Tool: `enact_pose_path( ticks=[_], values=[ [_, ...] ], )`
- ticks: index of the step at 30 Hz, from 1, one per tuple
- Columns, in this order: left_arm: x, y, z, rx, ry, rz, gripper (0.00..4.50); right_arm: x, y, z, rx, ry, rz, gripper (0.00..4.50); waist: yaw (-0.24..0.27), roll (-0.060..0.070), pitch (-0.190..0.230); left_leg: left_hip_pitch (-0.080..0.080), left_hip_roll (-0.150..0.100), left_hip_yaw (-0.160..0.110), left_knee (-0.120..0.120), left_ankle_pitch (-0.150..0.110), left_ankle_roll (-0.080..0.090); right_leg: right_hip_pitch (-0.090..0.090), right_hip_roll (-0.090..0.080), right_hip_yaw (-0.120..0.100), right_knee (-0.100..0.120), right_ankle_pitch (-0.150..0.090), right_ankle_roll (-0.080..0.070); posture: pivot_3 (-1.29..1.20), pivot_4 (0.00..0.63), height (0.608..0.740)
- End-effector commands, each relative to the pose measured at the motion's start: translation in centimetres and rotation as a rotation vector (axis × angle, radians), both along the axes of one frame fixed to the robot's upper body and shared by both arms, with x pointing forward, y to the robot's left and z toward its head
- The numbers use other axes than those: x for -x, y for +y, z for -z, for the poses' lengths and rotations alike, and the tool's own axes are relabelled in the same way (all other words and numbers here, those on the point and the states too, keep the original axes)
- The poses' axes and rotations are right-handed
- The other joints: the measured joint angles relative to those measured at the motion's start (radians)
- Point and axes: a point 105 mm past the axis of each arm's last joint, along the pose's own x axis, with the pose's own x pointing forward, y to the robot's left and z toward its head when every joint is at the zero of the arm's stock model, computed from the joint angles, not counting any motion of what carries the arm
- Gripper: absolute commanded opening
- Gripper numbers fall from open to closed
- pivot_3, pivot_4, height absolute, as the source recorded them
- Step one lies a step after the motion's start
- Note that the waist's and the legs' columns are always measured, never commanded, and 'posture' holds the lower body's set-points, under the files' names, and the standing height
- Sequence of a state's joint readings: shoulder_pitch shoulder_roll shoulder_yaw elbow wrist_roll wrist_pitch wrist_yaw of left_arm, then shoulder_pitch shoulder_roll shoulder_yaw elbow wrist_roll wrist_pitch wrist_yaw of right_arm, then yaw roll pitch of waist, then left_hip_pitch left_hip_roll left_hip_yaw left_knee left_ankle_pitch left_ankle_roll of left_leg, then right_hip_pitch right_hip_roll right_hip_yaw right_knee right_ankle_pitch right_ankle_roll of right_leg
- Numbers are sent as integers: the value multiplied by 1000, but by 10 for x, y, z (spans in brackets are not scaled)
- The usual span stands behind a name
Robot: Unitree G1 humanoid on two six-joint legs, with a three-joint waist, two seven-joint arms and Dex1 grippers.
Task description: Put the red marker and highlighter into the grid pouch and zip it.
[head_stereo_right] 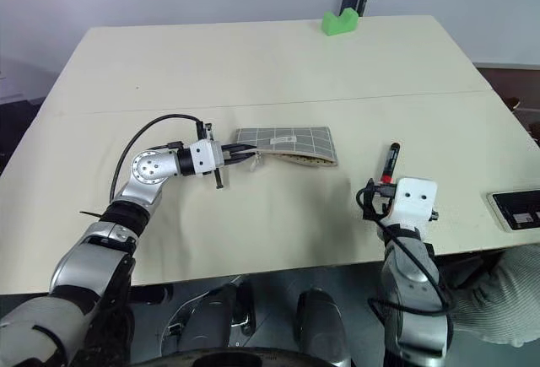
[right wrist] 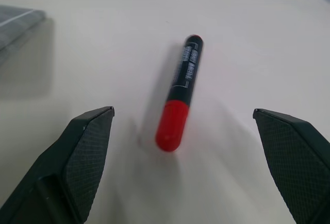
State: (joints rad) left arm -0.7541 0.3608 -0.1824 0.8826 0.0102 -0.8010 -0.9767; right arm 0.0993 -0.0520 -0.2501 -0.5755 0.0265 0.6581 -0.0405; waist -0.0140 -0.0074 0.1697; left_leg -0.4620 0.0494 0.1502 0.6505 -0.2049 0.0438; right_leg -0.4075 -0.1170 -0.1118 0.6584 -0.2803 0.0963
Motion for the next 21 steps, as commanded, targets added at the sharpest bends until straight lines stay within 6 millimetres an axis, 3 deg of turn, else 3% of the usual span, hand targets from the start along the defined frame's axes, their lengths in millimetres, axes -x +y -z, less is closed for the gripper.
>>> enact_pose_path(
  ticks=[1, 4, 8, 12, 13, 16, 18, 21],
  values=[
    [-1, -1, -10, 13, -48, 2, 0, -6, -12, -1, -56, -4, 32, 4481, 2, 0, 0, 0, 0, 0, 0, 0, 0, 0, 0, 0, 0, 0, 0, 0, 150, 740],
    [-2, 2, -11, 15, -50, -8, 0, -14, -13, 3, -104, 14, 15, 4481, 1, 0, 0, 0, 0, 0, 0, 0, 0, 0, 0, 0, 0, 0, 0, 0, 150, 740],
    [-1, 4, -10, 14, -53, -15, 0, -17, -15, 12, -124, 57, 4, 2692, 0, 0, 0, 0, 0, 0, -1, 0, 0, 0, 0, 0, 0, 0, 0, 0, 150, 740],
    [0, 5, -10, 15, -54, -20, 0, -20, -9, 16, -119, 84, -42, 553, 0, 0, 0, 0, 0, 0, -1, 0, 0, 0, 0, 0, 0, 0, 0, 0, 150, 740],
    [0, 5, -10, 17, -54, -20, 0, -21, -9, 14, -114, 81, -48, 263, 0, 0, 0, 0, 0, 0, 0, 0, 0, 0, 0, 0, 0, 0, 0, 0, 150, 740],
    [0, 5, -10, 19, -53, -21, 0, -24, -18, -6, -68, -8, -37, 269, 0, 0, 0, 0, 0, 0, 0, 0, 0, 0, -1, 0, 0, 0, 0, 0, 150, 740],
    [0, 5, -10, 16, -54, -19, 0, -27, -21, -35, -25, -157, -58, 269, 1, 0, 0, 0, -1, 1, 0, 0, 1, 0, -1, 0, 0, 0, 0, 0, 150, 740],
    [-1, 3, -11, 16, -54, -17, 0, -28, 10, -74, 136, -319, -329, 269, 1, 0, 0, 0, -1, 1, 1, -1, 1, 0, -1, 0, 0, 0, 1, 0, 150, 740]
  ],
)
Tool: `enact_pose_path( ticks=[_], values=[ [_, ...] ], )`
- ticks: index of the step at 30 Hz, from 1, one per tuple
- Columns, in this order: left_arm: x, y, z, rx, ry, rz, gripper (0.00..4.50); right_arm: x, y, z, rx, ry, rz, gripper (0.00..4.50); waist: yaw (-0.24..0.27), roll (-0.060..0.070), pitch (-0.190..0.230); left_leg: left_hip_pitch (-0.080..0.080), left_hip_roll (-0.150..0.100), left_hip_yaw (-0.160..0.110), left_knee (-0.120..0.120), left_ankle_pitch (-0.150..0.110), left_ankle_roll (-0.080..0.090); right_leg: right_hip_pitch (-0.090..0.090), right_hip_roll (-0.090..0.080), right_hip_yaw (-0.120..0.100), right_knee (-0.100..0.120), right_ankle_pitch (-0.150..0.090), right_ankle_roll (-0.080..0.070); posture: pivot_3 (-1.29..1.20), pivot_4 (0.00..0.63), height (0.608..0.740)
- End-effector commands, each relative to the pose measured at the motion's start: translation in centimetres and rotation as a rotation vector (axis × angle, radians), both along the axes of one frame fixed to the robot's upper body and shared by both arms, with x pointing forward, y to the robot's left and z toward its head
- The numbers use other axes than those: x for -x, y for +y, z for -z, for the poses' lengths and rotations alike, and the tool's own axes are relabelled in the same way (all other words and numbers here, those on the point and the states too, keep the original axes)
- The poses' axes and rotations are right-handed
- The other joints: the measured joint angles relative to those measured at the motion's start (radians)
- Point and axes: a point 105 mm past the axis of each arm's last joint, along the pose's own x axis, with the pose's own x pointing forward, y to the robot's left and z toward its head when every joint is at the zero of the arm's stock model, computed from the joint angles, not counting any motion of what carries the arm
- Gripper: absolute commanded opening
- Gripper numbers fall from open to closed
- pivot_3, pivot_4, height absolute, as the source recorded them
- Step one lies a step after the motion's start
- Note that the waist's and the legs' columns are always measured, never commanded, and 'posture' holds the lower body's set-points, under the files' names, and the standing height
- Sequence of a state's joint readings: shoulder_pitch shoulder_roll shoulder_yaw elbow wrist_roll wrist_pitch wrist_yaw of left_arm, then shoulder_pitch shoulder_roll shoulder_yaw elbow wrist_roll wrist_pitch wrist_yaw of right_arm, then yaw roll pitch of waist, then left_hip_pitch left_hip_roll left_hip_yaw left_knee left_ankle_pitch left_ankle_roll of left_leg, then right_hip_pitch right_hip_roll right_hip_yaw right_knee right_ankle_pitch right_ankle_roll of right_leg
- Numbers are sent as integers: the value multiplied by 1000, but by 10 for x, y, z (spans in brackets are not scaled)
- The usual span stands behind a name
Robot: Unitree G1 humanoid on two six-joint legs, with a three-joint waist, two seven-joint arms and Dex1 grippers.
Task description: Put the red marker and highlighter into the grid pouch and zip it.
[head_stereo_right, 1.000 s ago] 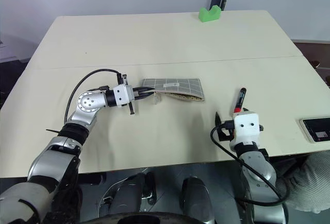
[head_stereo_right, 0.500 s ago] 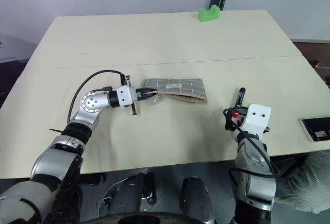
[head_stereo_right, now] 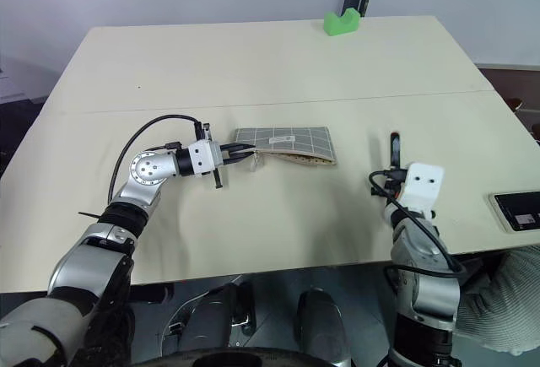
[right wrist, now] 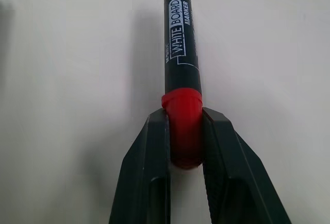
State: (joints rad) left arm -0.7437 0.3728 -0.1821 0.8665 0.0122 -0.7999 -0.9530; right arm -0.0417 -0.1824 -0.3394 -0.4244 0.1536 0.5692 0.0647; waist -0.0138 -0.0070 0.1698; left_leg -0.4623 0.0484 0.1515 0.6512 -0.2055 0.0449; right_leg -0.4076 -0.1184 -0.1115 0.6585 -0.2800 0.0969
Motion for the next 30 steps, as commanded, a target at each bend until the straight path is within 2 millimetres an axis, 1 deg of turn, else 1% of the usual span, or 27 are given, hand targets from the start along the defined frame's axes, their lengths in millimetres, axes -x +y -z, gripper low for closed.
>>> enact_pose_path(
  ticks=[1, 2, 3, 5, 7, 9, 11, 14, 18, 21, 24, 30],
  values=[
    [0, -1, -10, 12, -40, 5, 0, 4, 42, -53, 214, -242, -325, 269, 0, 0, 0, 0, 0, 0, 0, 0, 0, 0, 0, 0, 0, 0, 0, 0, 150, 740],
    [-1, -2, -10, 13, -39, 5, 0, 6, 51, -54, 255, -254, -393, 269, -1, 0, 0, 0, 0, 0, 0, 0, 0, 0, 0, 0, 0, 0, 0, 0, 150, 740],
    [-1, -3, -10, 11, -40, 9, 0, 11, 65, -53, 291, -260, -499, 269, -1, 0, 0, 0, 0, 0, 0, 0, 0, 0, 0, 0, 0, 0, 0, 0, 150, 740],
    [-1, -5, -11, 9, -42, 14, 0, 21, 86, -41, 416, -231, -675, 269, 0, 0, 0, 0, 0, 0, 0, 0, 0, 0, 1, 0, 0, 0, 0, 0, 150, 740],
    [-1, -6, -12, 12, -45, 18, 0, 27, 94, -26, 531, -181, -776, 269, 2, 0, 0, 0, 0, 0, 0, 0, 0, 0, 0, 0, 0, 0, 0, 0, 150, 740],
    [-2, -6, -13, 13, -48, 18, 0, 29, 95, -16, 607, -153, -815, 269, 2, 0, 0, 0, 0, 0, 1, 0, 1, 0, 0, 0, 0, 0, 0, 0, 150, 740],
    [-2, -6, -14, 12, -50, 16, 0, 28, 90, -11, 652, -135, -811, 269, 2, 0, 0, 0, 0, 0, 2, 0, 1, 1, 0, 0, 0, 0, 0, 0, 150, 740],
    [-1, -3, -14, 9, -50, 12, 0, 30, 83, -3, 767, -103, -834, 269, 2, 0, 0, 0, 1, 0, 2, 0, 1, 1, 0, 0, 0, 0, 0, 0, 150, 740],
    [-1, -2, -13, 8, -49, 8, 0, 34, 78, -1, 829, -118, -858, 269, 2, -1, 0, 0, 1, 0, 2, 0, 1, 1, 0, 0, 0, 0, 0, 0, 150, 740],
    [-1, -2, -14, 8, -51, 11, 0, 36, 74, 6, 879, -86, -888, 269, 3, -1, 0, 0, 1, 0, 2, 0, 1, 1, 0, 0, 0, 0, 0, 0, 150, 740],
    [-1, -3, -15, 9, -53, 11, 0, 35, 71, 2, 876, -104, -875, 269, 3, -1, 1, 0, 1, 0, 2, 0, 1, 1, 0, 0, 0, 0, 0, 0, 150, 740],
    [0, -3, -15, 5, -56, 17, 0, 32, 65, 3, 858, -100, -837, 269, 3, -1, 0, 1, 1, 0, 2, 0, 1, 1, 0, 0, 0, 0, 0, 0, 150, 740]
  ],
)
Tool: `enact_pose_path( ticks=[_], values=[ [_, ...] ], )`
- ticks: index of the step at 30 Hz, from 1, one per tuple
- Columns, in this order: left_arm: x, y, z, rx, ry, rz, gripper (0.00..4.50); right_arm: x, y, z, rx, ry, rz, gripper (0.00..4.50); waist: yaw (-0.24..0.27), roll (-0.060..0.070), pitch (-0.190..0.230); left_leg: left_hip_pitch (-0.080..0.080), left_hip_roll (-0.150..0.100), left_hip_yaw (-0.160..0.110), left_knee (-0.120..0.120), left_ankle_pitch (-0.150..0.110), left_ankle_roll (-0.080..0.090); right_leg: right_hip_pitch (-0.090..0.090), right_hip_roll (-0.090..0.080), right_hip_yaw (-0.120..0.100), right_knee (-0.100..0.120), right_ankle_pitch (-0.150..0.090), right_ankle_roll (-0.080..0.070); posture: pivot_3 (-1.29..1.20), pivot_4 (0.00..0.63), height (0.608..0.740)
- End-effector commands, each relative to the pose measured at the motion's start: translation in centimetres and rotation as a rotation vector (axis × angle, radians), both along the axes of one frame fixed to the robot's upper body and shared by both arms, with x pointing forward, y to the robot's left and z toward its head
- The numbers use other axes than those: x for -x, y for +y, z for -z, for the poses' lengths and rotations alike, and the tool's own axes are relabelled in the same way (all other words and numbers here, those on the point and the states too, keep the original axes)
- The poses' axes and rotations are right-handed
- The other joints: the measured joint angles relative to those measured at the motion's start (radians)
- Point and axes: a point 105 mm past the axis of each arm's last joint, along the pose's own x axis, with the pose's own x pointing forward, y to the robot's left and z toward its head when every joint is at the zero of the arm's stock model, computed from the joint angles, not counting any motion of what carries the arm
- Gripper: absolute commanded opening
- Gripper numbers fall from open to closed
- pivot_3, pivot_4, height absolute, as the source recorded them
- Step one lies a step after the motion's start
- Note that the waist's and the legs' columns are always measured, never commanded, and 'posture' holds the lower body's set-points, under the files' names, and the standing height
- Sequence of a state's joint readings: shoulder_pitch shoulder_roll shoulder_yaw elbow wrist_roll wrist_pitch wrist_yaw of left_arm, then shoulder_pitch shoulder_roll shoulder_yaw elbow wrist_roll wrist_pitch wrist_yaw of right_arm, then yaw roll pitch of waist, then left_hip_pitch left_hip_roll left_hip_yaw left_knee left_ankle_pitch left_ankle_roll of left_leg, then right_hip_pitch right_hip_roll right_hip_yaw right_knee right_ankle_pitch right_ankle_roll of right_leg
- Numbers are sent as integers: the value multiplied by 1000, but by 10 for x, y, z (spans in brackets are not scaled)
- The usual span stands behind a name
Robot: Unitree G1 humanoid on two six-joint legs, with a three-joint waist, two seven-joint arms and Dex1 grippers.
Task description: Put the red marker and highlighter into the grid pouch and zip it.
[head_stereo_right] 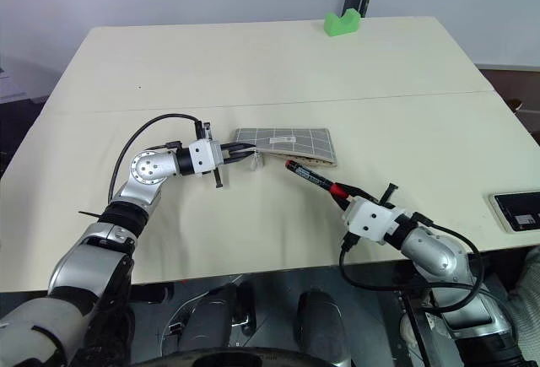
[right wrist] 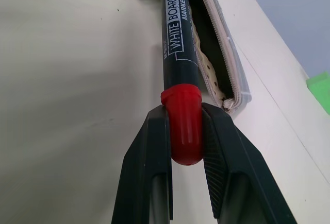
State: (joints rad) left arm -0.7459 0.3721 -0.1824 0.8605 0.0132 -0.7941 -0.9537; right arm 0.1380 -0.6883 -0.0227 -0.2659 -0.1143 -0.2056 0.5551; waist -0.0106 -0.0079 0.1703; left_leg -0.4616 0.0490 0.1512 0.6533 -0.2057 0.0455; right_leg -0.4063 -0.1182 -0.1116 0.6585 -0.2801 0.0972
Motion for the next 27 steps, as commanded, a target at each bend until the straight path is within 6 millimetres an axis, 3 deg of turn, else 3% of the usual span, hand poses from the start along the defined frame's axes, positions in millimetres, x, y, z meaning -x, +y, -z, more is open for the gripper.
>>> enact_pose_path(
  ticks=[1, 7, 13, 16, 19, 22, 27],
  values=[
    [0, -2, -14, 6, -54, 15, 0, -3, -6, -14, -22, -58, 25, 269, 0, 0, 0, 0, 0, 0, 0, 0, 0, 0, 0, 0, 0, 0, 0, 0, 150, 740],
    [0, -3, -14, 2, -56, 20, 0, -7, -10, -23, -77, -66, 59, 269, 0, 0, 0, 0, 0, 0, 0, 0, 0, 0, 0, 0, 0, 0, 0, 0, 150, 740],
    [3, -8, -16, -8, -75, 52, 0, -20, -22, -10, 118, -46, 103, 269, 1, 0, 0, 0, 0, 0, 0, 0, 0, 0, 0, 0, 0, 0, 0, 0, 150, 740],
    [5, -12, -22, -10, -95, 79, 0, -32, -20, -19, 170, -76, 113, 269, -1, 0, 0, 0, 0, 0, 0, 0, 0, 0, 0, 0, 0, 0, 0, 0, 150, 740],
    [9, -21, -27, 4, -103, 119, 0, -47, 4, -33, 219, -141, 54, 269, -5, 0, 0, 0, 0, 0, 0, 0, 0, 0, 0, 0, 0, 0, 0, 0, 150, 740],
    [15, -31, -28, 20, -95, 161, 0, -62, 37, -34, 282, -185, -17, 269, -5, 0, 0, 0, 1, 0, 0, 0, 0, -1, 1, 0, 1, 0, 0, 0, 150, 740],
    [18, -32, -29, 22, -81, 173, 0, -78, 51, -38, 352, -251, -28, 269, 3, 0, 0, -1, -1, 1, 0, 1, -2, -1, 0, 0, 2, 0, 0, 0, 150, 740]
  ],
)
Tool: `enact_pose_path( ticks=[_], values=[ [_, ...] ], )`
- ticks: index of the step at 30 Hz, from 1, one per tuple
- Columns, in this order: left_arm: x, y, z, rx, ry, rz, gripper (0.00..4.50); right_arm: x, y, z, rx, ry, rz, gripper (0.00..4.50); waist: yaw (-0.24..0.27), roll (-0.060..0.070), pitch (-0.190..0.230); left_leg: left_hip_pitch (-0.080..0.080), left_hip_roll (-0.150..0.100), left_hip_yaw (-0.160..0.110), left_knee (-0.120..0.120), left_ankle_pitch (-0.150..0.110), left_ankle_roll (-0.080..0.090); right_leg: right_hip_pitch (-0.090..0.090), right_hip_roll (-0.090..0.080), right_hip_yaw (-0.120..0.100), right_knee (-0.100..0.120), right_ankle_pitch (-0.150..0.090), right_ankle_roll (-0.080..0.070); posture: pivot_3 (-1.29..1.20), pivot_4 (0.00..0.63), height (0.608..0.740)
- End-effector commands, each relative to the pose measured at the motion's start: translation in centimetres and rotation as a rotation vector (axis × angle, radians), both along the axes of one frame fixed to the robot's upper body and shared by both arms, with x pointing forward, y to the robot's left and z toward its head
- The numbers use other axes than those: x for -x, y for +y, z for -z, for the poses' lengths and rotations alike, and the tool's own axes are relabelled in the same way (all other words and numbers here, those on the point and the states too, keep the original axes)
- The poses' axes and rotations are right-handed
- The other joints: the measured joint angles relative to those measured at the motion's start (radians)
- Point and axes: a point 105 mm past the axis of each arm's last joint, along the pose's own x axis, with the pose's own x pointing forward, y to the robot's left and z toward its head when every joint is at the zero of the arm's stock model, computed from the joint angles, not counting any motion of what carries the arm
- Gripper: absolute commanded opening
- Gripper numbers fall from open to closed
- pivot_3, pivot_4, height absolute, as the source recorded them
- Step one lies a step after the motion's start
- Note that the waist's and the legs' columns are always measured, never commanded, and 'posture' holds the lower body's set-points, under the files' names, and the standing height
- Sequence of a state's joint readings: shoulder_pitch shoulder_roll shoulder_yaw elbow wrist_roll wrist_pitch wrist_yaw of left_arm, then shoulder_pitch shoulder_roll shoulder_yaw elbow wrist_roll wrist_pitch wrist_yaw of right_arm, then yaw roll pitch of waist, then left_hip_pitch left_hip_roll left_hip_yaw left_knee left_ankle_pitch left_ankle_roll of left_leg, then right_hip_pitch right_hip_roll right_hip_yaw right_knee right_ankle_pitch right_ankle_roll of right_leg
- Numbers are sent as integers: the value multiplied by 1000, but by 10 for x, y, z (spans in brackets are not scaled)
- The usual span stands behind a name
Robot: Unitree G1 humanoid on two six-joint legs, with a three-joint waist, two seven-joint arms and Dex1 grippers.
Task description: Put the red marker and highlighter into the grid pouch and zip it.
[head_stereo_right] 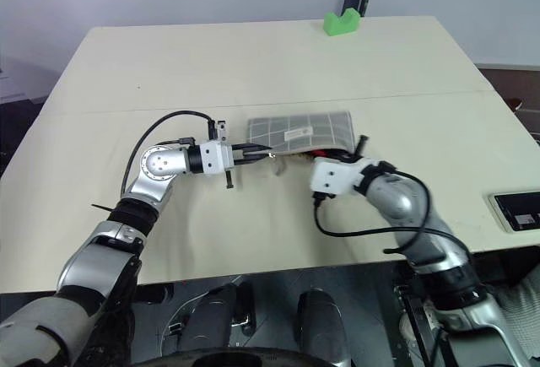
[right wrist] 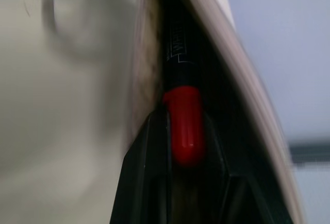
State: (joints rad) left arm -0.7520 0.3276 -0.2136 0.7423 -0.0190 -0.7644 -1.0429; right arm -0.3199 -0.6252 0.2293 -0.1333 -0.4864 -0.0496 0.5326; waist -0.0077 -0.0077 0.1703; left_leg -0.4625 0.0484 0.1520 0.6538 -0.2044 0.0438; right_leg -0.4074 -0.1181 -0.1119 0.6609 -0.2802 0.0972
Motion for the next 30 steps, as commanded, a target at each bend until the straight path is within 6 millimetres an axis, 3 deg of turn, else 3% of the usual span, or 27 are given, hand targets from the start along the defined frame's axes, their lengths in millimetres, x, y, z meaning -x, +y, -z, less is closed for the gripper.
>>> enact_pose_path(
  ticks=[1, 5, 7, 10, 12, 15, 18, 21, 23, 26, 30],
  values=[
    [2, -1, -15, 31, -37, 21, 0, -6, 1, -8, 58, -65, -6, 269, -2, 0, 0, 0, 0, 0, 0, 1, -2, 0, 0, 0, 0, 0, 0, 0, 150, 740],
    [0, 8, -17, 29, -28, 5, 0, 3, 4, 6, 47, 26, -71, 269, -4, 0, 0, 0, 0, 1, 1, 2, -3, 0, 0, 0, 0, 0, 0, 0, 150, 740],
    [-2, 11, -17, 31, -23, -8, 0, 5, 0, 3, -4, 46, -66, 1297, -4, 0, 0, 0, 1, 1, 1, 2, -3, 1, 0, 0, 0, 0, 0, 0, 150, 740],
    [-3, 14, -15, 30, -14, -26, 0, 5, -13, -8, -10, -18, -28, 2476, -5, 0, 0, 0, 1, 1, 2, 2, -3, 1, 0, 0, 1, 0, 0, 0, 150, 740],
    [-3, 14, -11, 26, -8, -35, 0, 14, -12, -24, -176, -12, -28, 3508, -2, 0, 0, 0, 1, 0, 3, 2, -3, 1, 0, 0, 1, 0, 0, 0, 150, 740],
    [-3, 13, -6, 21, -1, -41, 0, 39, -1, -48, -536, 64, -87, 3508, -3, 0, 0, 0, 1, -1, 3, -1, 1, 1, 0, 0, 2, 0, 0, 0, 150, 740],
    [-3, 11, -4, 17, -1, -46, 0, 66, 10, -49, -718, 206, -163, 3508, -4, 0, 0, 0, 1, -2, 3, -2, 2, 1, 0, 0, 2, 0, 0, 0, 150, 740],
    [-5, 7, -3, 8, -22, -56, 0, 78, 5, -44, -866, 325, -145, 3508, 0, 0, 0, 1, 1, -3, 3, -2, 3, 2, 0, 0, 2, 0, 0, 0, 150, 740],
    [-5, -4, -6, 15, -57, -49, 0, 89, -2, -24, -941, 460, -97, 3508, 4, 0, 0, 0, 1, -3, 5, -3, 4, 2, 0, 0, 1, 0, 0, 0, 150, 740],
    [4, -22, -6, -4, -107, 11, 0, 99, 2, 16, -1010, 640, -1, 3508, 17, -1, 0, 0, 1, -3, 7, -4, 5, 4, -1, 0, 1, 0, 0, 0, 150, 740],
    [6, -26, -6, -30, -145, 34, 0, 85, 12, 50, -980, 685, 146, 3508, 9, 0, 0, 0, 1, -2, 7, -4, 5, 2, -1, 0, 1, 0, -2, 0, 150, 740]
  ],
)
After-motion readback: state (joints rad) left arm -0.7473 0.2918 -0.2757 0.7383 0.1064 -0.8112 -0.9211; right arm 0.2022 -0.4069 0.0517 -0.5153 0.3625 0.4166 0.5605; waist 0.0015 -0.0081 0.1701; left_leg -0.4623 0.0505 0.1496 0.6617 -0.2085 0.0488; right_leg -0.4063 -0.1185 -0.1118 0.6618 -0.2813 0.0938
